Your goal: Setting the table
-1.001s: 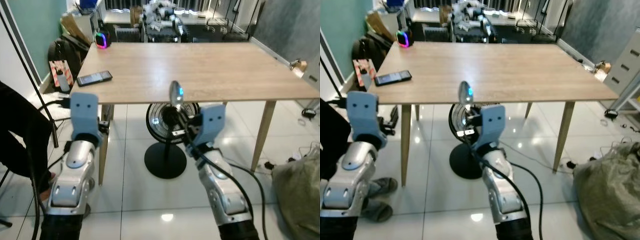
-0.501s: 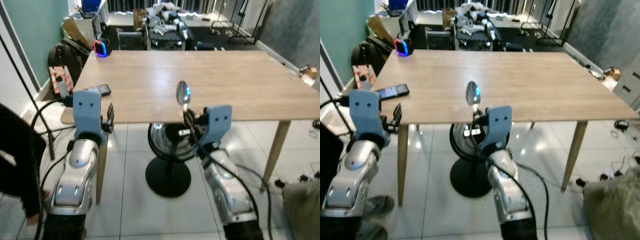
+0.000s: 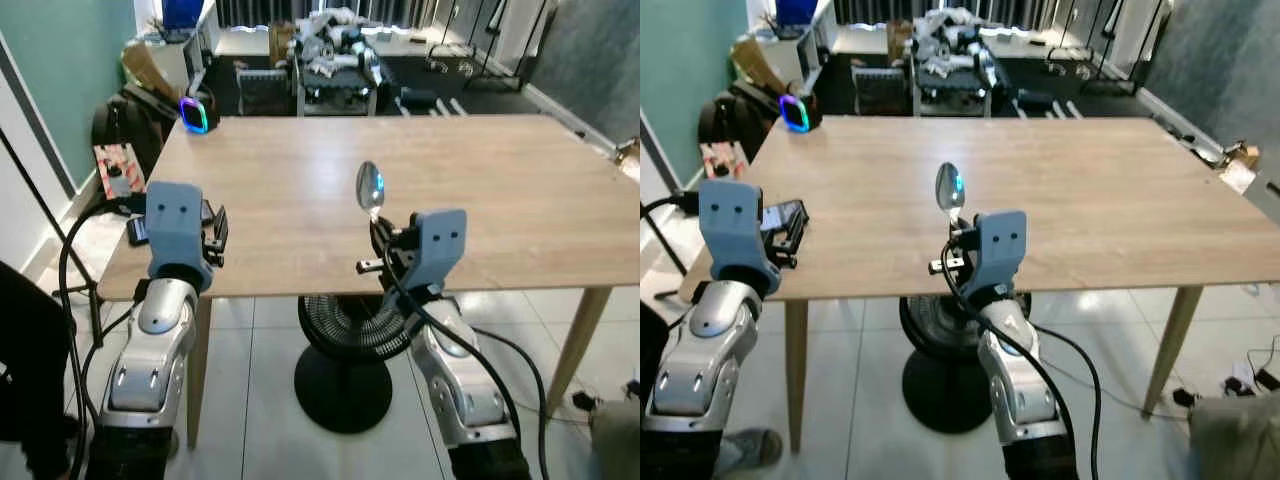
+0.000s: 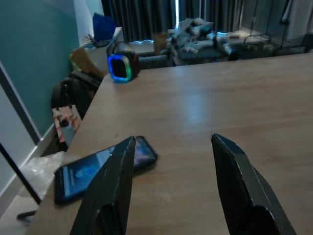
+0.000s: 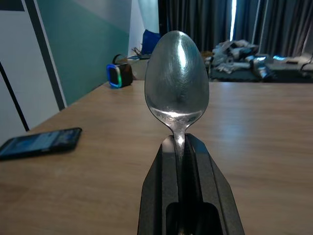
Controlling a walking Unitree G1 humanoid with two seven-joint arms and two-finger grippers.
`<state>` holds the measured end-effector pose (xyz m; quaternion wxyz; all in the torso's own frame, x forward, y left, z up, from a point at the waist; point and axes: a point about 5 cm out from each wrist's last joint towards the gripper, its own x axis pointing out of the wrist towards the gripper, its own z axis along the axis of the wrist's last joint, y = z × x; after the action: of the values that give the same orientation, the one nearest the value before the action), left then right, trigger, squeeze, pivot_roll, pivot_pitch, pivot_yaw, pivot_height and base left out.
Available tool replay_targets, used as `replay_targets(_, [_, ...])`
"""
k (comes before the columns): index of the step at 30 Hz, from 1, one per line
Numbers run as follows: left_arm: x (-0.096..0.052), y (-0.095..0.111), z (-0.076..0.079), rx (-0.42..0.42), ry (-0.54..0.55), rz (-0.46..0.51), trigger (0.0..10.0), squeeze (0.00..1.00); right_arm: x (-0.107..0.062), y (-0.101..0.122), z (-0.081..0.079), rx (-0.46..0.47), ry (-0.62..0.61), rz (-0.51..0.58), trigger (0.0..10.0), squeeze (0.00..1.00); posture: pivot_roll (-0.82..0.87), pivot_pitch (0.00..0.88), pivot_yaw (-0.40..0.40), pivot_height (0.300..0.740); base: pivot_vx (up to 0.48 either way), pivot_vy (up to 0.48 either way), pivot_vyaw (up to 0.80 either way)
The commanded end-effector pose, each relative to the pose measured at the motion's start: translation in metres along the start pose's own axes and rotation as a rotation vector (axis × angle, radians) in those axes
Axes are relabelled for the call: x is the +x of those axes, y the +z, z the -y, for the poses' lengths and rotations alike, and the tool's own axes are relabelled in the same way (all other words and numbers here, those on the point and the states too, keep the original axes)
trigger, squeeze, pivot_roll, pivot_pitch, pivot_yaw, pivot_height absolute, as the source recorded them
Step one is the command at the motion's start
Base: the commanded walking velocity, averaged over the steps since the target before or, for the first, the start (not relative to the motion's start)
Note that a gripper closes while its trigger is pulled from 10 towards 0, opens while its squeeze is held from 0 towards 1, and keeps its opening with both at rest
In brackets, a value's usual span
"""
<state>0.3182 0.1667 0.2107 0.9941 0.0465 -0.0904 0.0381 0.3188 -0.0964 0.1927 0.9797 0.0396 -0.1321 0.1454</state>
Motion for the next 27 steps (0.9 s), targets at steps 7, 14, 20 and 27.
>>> replay_targets(7, [-0.003, -0.008, 0.002, -0.006, -0.030, -0.054, 10.0, 0.00, -0.002, -0.006, 0.012, -0.041, -0.063, -0.041, 10.0, 0.00, 0.05, 0.000, 0.065, 0.740, 0.100, 0.000, 0.00])
replay_targets(14, [-0.016, -0.016, 0.009, -0.048, -0.256, -0.107, 10.0, 0.00, -0.010, -0.021, 0.033, -0.097, -0.195, -0.132, 10.0, 0.00, 0.05, 0.000, 0.062, 0.740, 0.000, 0.000, 0.00])
replay_targets(20, [-0.026, -0.021, 0.005, -0.068, -0.351, -0.153, 10.0, 0.00, -0.011, -0.032, 0.035, -0.104, -0.244, -0.176, 10.0, 0.00, 0.07, 0.000, 0.065, 0.740, 0.000, 0.000, 0.00])
replay_targets(27, [-0.036, -0.034, 0.001, -0.022, -0.356, -0.215, 10.0, 0.00, -0.010, -0.051, 0.025, -0.122, -0.215, -0.236, 10.0, 0.00, 0.09, 0.000, 0.063, 0.740, 0.000, 0.000, 0.00])
